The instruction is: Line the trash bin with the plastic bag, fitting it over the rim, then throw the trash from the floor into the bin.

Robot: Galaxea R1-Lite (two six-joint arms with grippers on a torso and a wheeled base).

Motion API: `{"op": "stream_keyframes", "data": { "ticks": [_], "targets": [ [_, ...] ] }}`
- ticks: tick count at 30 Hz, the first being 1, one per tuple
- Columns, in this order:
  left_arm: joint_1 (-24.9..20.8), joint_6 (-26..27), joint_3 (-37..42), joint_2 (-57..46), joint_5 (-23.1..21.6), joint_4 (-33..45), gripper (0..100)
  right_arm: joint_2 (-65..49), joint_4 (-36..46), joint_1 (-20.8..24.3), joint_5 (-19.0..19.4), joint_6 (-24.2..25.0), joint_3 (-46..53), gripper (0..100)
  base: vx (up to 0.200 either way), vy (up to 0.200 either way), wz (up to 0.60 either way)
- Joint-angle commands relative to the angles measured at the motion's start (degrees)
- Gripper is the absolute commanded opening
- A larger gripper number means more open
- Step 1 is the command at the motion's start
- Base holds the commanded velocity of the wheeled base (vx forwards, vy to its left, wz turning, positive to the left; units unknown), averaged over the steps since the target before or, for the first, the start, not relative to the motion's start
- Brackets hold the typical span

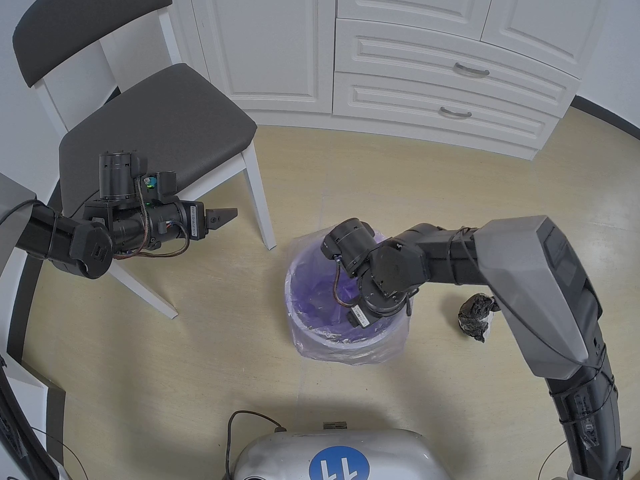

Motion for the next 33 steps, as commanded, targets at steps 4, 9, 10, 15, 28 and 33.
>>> {"op": "stream_keyframes", "data": {
  "ticks": [4,9,10,15,28,33],
  "targets": [
    [0.0,0.0,0.1,-0.1,0.0,0.0,100,-4.4,5.9,0.0,-4.8,-0.8,0.0,100,0.000,0.000,0.00],
    [0.0,0.1,0.3,-0.2,0.0,0.0,100,-4.8,5.9,0.1,-5.9,-1.6,0.0,100,0.000,0.000,0.00],
    [0.0,0.1,0.3,-0.2,0.0,0.0,100,-4.5,3.9,0.3,-6.1,-1.6,0.0,100,0.000,0.000,0.00],
    [-0.1,0.1,0.4,-0.2,0.0,0.0,100,-1.3,-5.9,0.4,-7.3,-2.1,0.0,100,0.000,0.000,0.00],
    [-0.3,0.2,0.9,0.5,0.0,-2.0,100,3.8,-9.9,-0.2,-15.9,-6.6,0.0,100,0.000,0.000,0.00],
    [-0.3,0.2,1.0,0.3,0.0,-2.0,100,3.1,-8.7,-0.5,-17.6,-6.9,0.0,100,0.000,0.000,0.00]
  ]
}}
